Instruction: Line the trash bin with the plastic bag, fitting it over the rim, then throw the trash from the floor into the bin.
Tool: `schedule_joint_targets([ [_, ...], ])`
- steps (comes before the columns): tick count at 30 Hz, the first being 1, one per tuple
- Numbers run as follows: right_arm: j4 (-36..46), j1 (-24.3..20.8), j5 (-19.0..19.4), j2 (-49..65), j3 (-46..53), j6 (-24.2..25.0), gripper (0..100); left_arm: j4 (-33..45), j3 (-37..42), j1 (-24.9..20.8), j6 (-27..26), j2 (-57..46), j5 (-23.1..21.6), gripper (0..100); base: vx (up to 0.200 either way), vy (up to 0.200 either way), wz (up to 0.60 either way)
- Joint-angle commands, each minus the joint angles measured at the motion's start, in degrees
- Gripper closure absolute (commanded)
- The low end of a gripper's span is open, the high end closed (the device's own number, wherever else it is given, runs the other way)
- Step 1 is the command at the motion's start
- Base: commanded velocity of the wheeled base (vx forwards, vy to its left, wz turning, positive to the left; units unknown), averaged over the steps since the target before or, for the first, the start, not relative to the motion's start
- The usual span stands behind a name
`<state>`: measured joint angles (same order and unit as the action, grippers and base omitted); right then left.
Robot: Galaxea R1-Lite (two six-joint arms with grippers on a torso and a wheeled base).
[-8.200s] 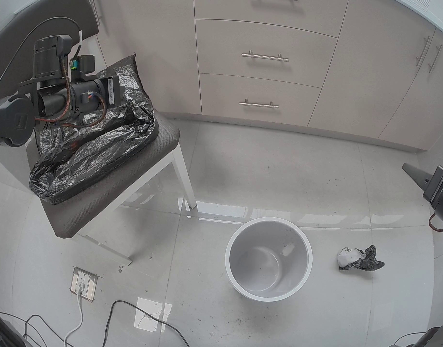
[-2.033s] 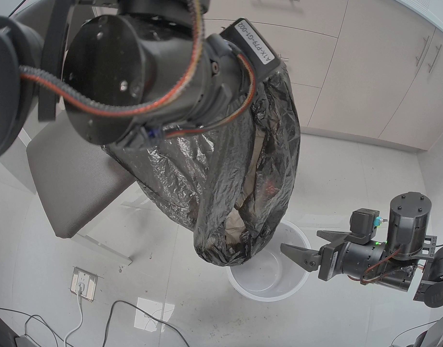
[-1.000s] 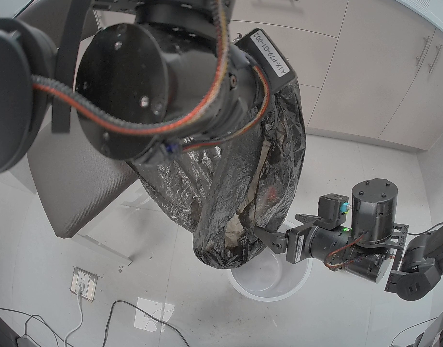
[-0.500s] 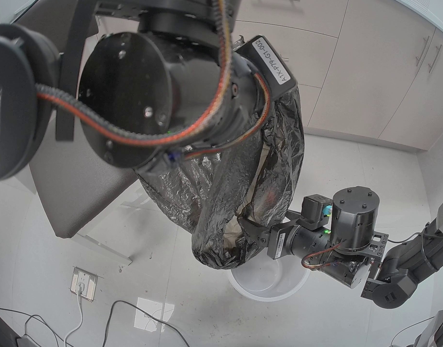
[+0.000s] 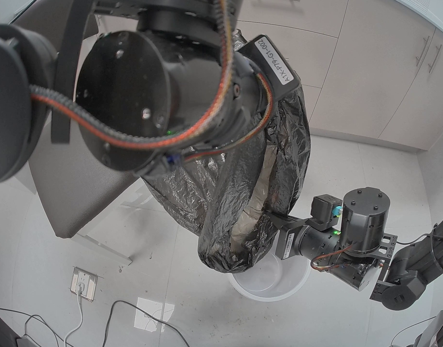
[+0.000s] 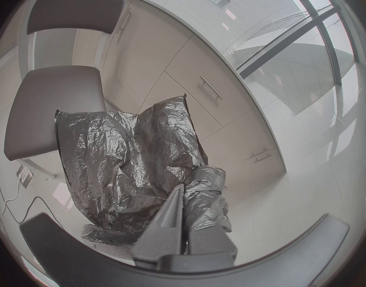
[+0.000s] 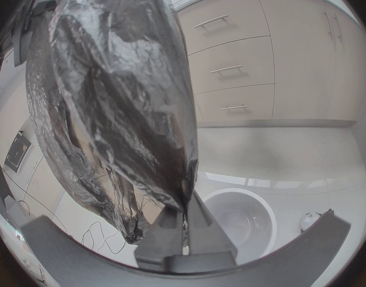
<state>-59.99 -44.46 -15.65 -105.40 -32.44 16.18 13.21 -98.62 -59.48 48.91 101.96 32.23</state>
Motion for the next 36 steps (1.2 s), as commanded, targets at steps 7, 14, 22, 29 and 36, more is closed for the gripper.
schedule_joint_targets([
  [7,2.77,3.85,-0.43,13.55,5.72,-0.62,100,-0.03,2.29,-1.43,-0.31,-0.71,-0.15,100,0.000,0.000,0.00],
  [14,31.34,3.85,-0.26,36.05,0.62,-1.32,100,-1.00,7.22,-3.63,-4.88,-3.00,-3.05,100,0.000,0.000,0.00],
  [22,42.06,2.62,0.18,45.99,-2.80,-1.24,100,-1.00,6.60,-6.53,-6.11,-3.44,-4.72,100,0.000,0.000,0.00],
  [29,41.01,-0.37,4.05,43.26,6.25,-1.24,100,-3.20,6.42,-6.44,-7.16,-2.56,-4.46,100,0.000,0.000,0.00],
  [36,30.28,-3.00,4.14,31.22,12.49,-1.67,0,-3.20,6.42,-6.09,-7.16,-2.65,-4.46,100,0.000,0.000,0.00],
])
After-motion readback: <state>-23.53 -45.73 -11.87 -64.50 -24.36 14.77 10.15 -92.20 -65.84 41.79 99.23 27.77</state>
